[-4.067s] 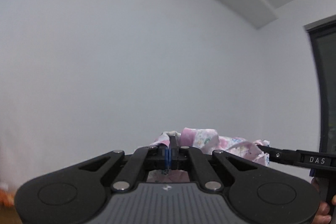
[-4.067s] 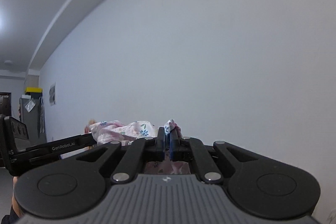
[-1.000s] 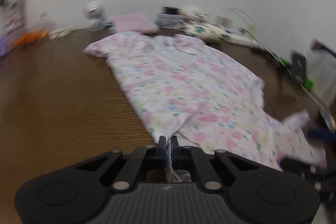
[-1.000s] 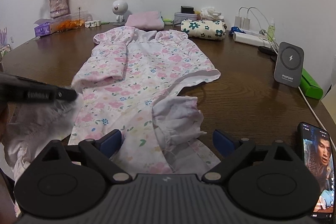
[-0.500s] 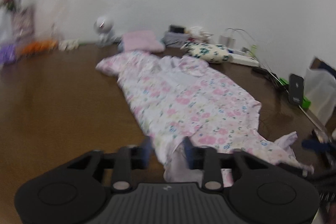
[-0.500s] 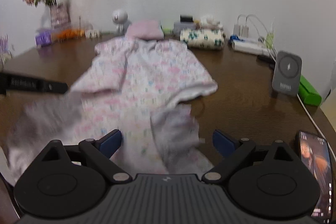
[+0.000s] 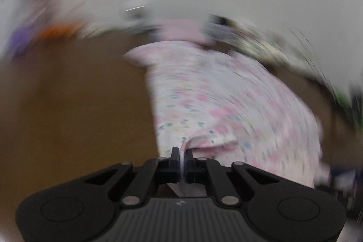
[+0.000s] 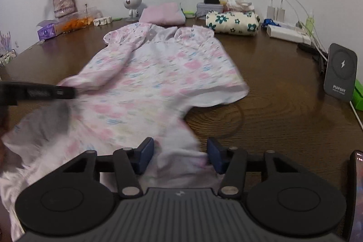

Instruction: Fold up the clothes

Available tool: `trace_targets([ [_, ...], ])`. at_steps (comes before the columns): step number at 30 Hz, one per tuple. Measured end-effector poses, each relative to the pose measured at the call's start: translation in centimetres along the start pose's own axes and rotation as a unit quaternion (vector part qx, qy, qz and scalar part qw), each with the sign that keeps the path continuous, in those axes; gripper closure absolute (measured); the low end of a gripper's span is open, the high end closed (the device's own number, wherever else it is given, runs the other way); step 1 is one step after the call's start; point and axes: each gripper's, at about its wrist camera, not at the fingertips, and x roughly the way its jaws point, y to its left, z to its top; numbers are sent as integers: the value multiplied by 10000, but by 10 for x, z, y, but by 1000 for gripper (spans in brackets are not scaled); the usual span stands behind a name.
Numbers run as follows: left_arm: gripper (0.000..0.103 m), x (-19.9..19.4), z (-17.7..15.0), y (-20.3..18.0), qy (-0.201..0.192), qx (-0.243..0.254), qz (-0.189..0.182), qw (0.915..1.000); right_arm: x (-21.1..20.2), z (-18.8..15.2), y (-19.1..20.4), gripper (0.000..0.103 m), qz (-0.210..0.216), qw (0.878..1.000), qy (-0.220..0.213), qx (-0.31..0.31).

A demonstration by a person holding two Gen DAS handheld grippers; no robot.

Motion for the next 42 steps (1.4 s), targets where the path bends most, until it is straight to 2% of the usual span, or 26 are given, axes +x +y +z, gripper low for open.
trace_targets([
  [1, 97, -6, -6, 20, -94, -826, -69, 9965, 0, 0, 2, 51, -22, 10000, 11, -28],
  [2, 95, -11, -12, 41, -175, -1639, -153, 9862, -1, 0, 3, 51, -54, 10000, 10, -79],
  [3, 89, -15, -15, 54, -191, -2164, -164, 9760, 0, -1, 6, 51, -77, 9999, -2, -110],
  [4, 87, -18, -17, 66, -190, -2618, -158, 9648, 0, 0, 8, 50, -98, 9999, -13, -140],
  [5, 86, -22, -12, 66, -178, -2488, -70, 9684, 0, 0, 9, 50, -87, 9998, -2, -155],
  [8, 77, -38, 8, 46, -363, -1604, 117, 9863, -3, 2, 13, 46, -28, 9997, 67, -217],
  [10, 49, -48, 22, 19, -585, -764, 174, 9952, -8, 3, 13, 46, -4, 9998, 16, -182],
  [11, 45, -48, 28, -2, -718, -106, 187, 9972, -12, 4, 12, 45, 1, 9999, -51, -144],
  [13, 31, -37, 35, -42, -834, 1193, 172, 9892, -20, 8, 13, 45, 101, 9997, -208, -67],
  [14, 27, -26, 36, -60, -773, 1779, 143, 9809, -21, 9, 15, 45, 192, 9995, -212, -119],
  [15, 24, -14, 37, -78, -708, 2359, 112, 9691, -21, 10, 18, 45, 282, 9992, -217, -170],
  [18, 27, 35, 40, -106, -98, 3149, 339, 9485, -19, 9, 31, 45, 417, 9981, -171, -419],
  [20, 27, 57, 38, -108, 128, 3417, 532, 9382, -17, 6, 41, 45, 471, 9970, -100, -604],
  [22, 29, 75, 40, -102, 376, 3422, 644, 9367, -14, 2, 50, 46, 526, 9957, -3, -764],
  [23, 30, 80, 42, -97, 467, 3377, 606, 9381, -12, 0, 54, 49, 552, 9952, 41, -811],
  [24, 42, 84, 43, -92, 551, 3322, 547, 9400, -10, -2, 57, 48, 576, 9946, 79, -858],
  [25, 63, 85, 46, -84, 573, 3149, 537, 9459, -10, -3, 60, 48, 576, 9943, 43, -892],
  [26, 74, 85, 49, -76, 580, 2947, 537, 9523, -10, -3, 60, 48, 578, 9943, 52, -897],
  [27, 92, 81, 53, -66, 466, 2595, 575, 9629, -10, -3, 61, 49, 581, 9942, 61, -901],
  [30, 92, 60, 65, -30, 11, 1390, 645, 9882, -10, -3, 59, 49, 610, 9942, 77, -883],
  [32, 85, 42, 69, -7, -238, 642, 712, 9951, -10, -4, 58, 49, 609, 9942, 63, -882],
  [33, 76, 35, 71, 5, -309, 242, 698, 9968, -10, -4, 57, 49, 609, 9942, 56, -882],
  [34, 65, 26, 72, 17, -356, -167, 688, 9969, -9, -4, 57, 49, 612, 9942, 56, -886],
  [36, 56, 10, 74, 39, -431, -870, 671, 9930, -9, -3, 55, 49, 615, 9941, 54, -890],
  [38, 56, -3, 74, 57, -433, -1377, 596, 9877, -9, -4, 55, 48, 630, 9940, 48, -890],
  [42, 55, -19, 80, 73, -233, -1656, 253, 9856, -7, -2, 55, 47, 650, 9936, 50, -919],
])
